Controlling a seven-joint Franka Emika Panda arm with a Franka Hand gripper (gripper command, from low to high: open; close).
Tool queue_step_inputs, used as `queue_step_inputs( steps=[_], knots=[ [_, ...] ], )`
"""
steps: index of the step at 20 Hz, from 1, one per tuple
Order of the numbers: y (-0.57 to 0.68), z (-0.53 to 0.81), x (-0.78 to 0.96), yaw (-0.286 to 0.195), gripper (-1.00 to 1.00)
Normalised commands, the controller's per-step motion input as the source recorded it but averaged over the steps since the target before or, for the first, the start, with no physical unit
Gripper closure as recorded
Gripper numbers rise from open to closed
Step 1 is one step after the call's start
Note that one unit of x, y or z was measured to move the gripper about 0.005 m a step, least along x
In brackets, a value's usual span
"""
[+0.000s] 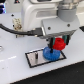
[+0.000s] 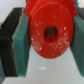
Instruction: Insert the blue gear onto the right peg, followed by the red gear
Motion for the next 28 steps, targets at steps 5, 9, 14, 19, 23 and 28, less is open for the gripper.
queue_step_inputs(
  steps=[5, 9, 14, 19, 23, 28],
  knots=[
    [-0.26, -0.10, 0.10, 0.000, 1.00],
    [-0.09, -0.01, 0.07, 0.000, 1.00],
    [-0.04, 0.17, 0.07, 0.000, 1.00],
    [-0.03, 0.18, 0.06, 0.000, 1.00],
    [-0.05, 0.09, 0.05, 0.000, 1.00],
    [-0.09, 0.06, 0.07, 0.000, 1.00]
  ],
)
